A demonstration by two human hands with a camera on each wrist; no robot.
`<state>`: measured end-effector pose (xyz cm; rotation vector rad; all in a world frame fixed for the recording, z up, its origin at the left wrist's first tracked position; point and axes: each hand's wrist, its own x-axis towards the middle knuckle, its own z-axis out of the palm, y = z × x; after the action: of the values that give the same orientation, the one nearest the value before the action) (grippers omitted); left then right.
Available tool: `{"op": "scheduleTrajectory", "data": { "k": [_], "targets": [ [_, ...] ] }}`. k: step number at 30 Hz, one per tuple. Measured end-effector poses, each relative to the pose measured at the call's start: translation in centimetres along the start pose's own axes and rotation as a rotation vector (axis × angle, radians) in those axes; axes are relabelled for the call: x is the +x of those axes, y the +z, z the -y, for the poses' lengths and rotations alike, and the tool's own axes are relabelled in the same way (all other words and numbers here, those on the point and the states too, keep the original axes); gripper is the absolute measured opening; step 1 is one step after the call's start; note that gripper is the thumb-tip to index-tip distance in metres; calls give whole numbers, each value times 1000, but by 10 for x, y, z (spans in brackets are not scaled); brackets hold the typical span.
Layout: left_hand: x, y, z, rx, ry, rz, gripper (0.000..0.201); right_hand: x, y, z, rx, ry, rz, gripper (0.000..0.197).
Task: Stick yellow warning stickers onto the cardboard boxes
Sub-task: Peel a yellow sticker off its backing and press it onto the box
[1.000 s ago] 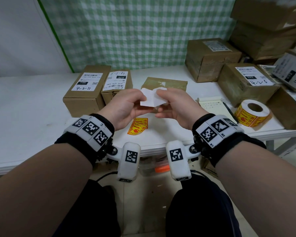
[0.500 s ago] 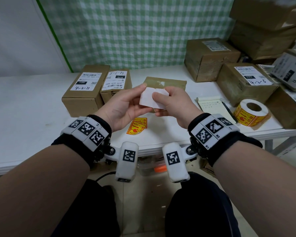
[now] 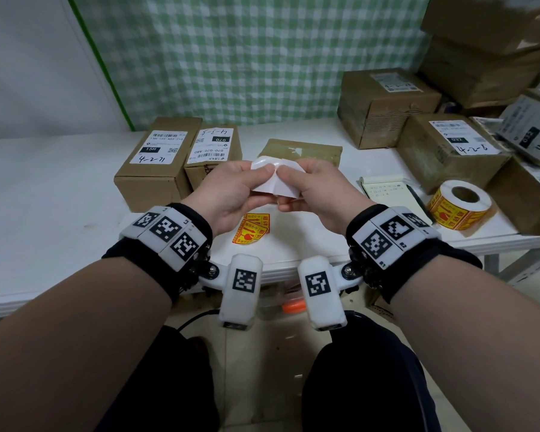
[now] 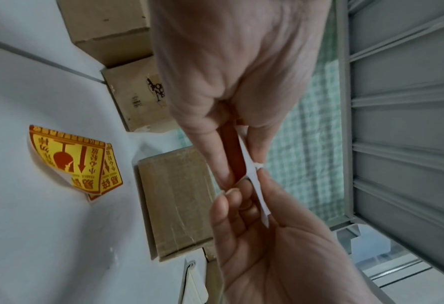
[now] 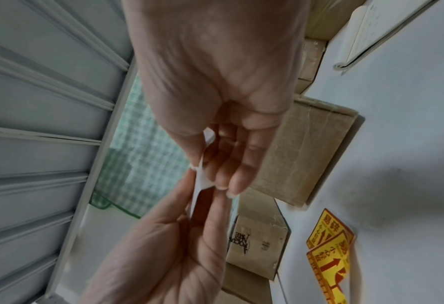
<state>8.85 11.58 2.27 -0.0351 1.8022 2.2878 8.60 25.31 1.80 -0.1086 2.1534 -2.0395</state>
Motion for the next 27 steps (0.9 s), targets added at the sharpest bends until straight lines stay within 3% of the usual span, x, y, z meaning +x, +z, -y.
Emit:
{"op": "scheduleTrajectory", "data": {
  "k": [12, 22, 27],
  "targets": [
    [5, 0, 3, -157, -59, -92, 11, -4, -6, -1, 142, 39, 27, 20],
    [6, -2, 3, -278, -90, -115, 23, -1, -8, -2, 221, 52, 15, 26],
    [8, -5, -1, -350, -80, -152, 23, 0, -10, 2, 263, 53, -31, 13]
  ]
}}
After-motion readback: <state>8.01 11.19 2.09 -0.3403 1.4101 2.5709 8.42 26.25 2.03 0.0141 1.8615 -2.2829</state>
